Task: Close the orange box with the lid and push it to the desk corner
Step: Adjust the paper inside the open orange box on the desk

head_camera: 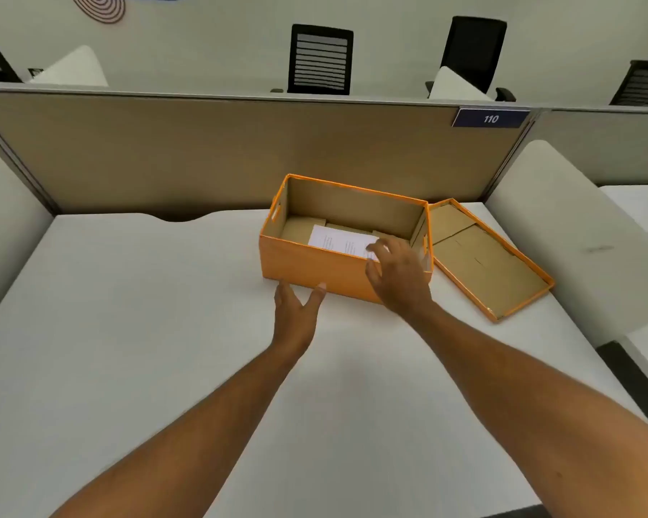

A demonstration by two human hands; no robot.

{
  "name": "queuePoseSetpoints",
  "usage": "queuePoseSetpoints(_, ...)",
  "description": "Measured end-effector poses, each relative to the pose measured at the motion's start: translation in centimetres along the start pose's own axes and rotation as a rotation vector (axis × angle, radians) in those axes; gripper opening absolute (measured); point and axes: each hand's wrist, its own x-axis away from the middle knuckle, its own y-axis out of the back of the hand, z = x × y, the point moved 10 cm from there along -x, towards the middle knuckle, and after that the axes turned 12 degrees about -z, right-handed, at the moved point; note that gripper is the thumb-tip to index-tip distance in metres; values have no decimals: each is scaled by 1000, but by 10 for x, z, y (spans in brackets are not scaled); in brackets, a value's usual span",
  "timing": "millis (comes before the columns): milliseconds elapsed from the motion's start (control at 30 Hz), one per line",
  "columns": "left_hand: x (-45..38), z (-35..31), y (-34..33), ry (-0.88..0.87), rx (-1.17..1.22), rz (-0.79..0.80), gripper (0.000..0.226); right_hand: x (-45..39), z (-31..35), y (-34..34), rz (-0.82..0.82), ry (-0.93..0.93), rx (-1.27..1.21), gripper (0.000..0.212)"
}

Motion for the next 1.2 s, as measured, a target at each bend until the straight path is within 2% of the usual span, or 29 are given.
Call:
queuePoseSetpoints(100, -4, 3, -38, 209, 151, 22, 92, -35, -48, -15, 34, -47, 27, 31)
queuePoseSetpoints(200, -8, 3, -77, 384, 234, 25, 83, -71, -94, -39, 134, -42, 96, 43)
queuePoseSetpoints(367, -30, 8, -121, 531, 299, -81, 104, -115, -166, -92, 305, -46, 184, 60)
queuePoseSetpoints(433, -37, 12, -131, 561, 314, -135, 98, -123, -187, -112, 382, -63, 197, 71)
queuePoseSetpoints(600, -51, 18, -147, 571, 291, -217, 76, -130, -222, -151, 526, -110, 201, 79)
queuePoseSetpoints(733, -54, 18, -154, 569, 344, -207, 60, -126, -231, -164, 540, -126, 150, 64)
queuePoseSetpoints(833, -58, 17, -146, 510, 369, -254, 42, -129, -230, -159, 462, -128, 116, 42)
queuePoseSetpoints(900, -59, 14, -126, 463, 302, -329, 36, -130, -225, -149, 414, -149, 93, 25)
queuePoseSetpoints(967, -59, 12, -99, 413, 211, -391, 34, -124, -215, -135, 413, -184, 65, 17)
queuePoseSetpoints(1067, -63, 4, -49, 315, 122, -409, 33, -104, -191, -106, 415, -218, 29, 15)
queuePoseSetpoints(1200, -68, -12, 23, 209, 31, -399, 37, -52, -145, -56, 380, -308, -142, 14)
